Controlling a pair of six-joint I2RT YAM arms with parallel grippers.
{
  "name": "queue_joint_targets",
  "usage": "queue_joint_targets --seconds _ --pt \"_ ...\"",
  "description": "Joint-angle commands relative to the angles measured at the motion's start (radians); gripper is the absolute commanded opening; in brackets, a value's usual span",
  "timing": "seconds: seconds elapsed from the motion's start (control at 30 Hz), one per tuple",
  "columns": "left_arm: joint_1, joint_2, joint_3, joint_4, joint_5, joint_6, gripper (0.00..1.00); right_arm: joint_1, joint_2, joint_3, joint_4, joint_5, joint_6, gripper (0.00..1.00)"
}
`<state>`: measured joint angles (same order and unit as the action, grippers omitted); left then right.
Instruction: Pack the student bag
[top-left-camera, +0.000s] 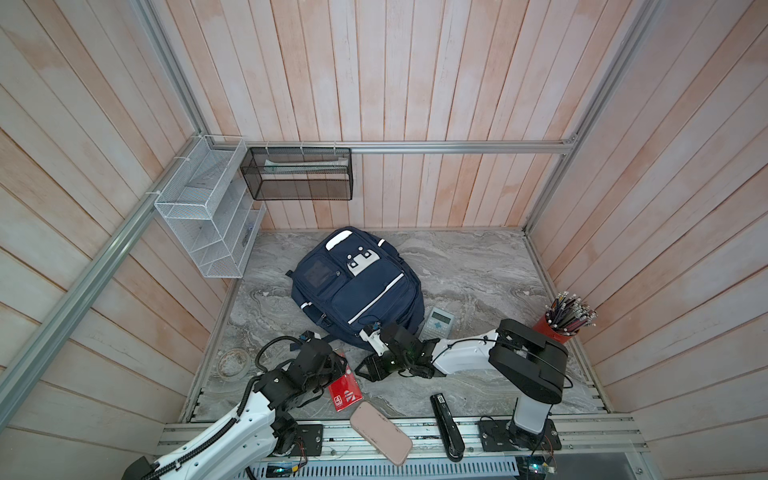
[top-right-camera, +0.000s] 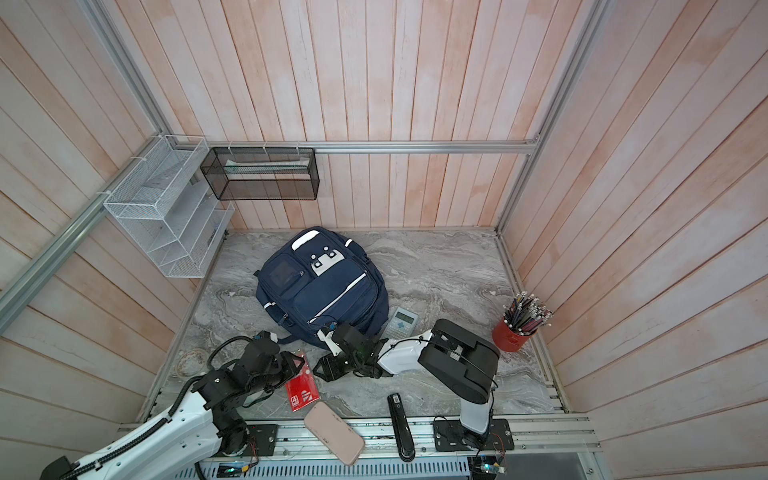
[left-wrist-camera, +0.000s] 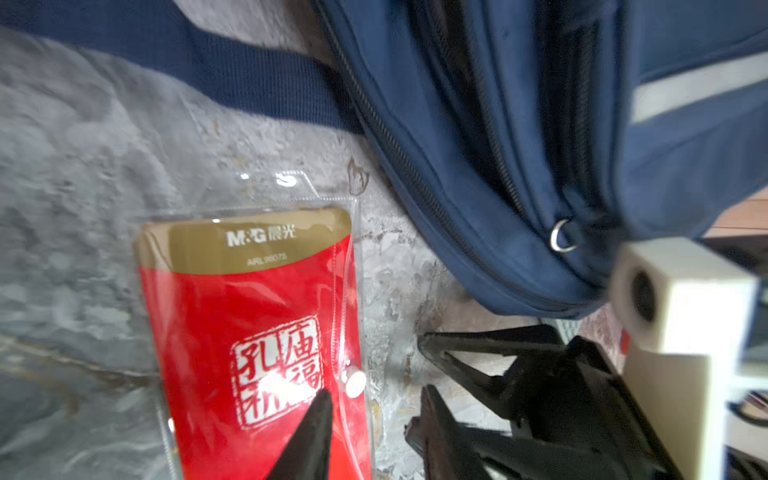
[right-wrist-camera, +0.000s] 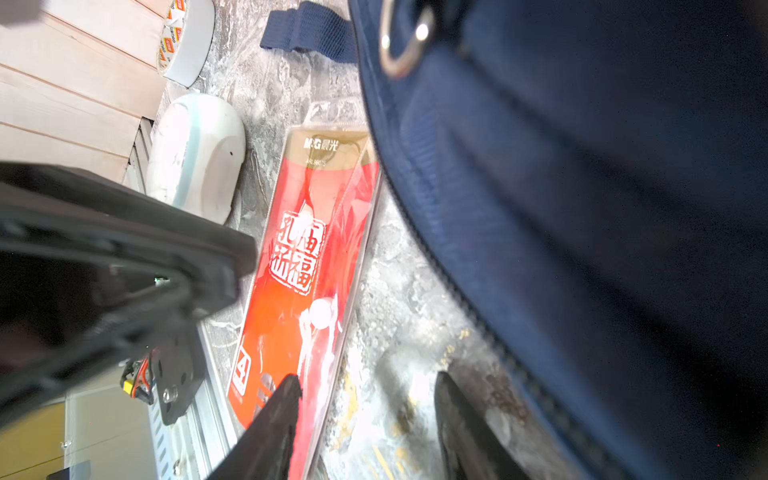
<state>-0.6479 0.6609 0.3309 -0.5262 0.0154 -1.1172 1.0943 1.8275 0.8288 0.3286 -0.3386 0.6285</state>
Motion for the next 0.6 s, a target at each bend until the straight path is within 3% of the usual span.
queue_joint_targets --seconds 0.0,0.17,0.3,0.47,0.57 --pt "0.028 -0.034 0.035 -0.205 0.009 0.031 0.4 -0.01 0.045 0.017 -0.019 0.003 0.014 0.53" --pt "0.034 0.02 0.044 -0.312 -0.031 0.018 0.43 0.001 0.071 0.055 -0.033 -0.017 0.011 0.53" --pt "0.034 0.026 -0.001 -0.243 -0.028 0.017 0.49 0.002 0.1 0.079 -0.032 -0.04 0.023 0.54" --pt "0.048 0.045 -0.048 -0.128 0.013 0.025 0.32 0.002 0.159 0.116 -0.053 -0.072 0.042 0.53" --pt "0.053 0.106 -0.05 -0.09 0.026 0.033 0.27 0.002 0.177 0.125 -0.052 -0.08 0.063 0.52"
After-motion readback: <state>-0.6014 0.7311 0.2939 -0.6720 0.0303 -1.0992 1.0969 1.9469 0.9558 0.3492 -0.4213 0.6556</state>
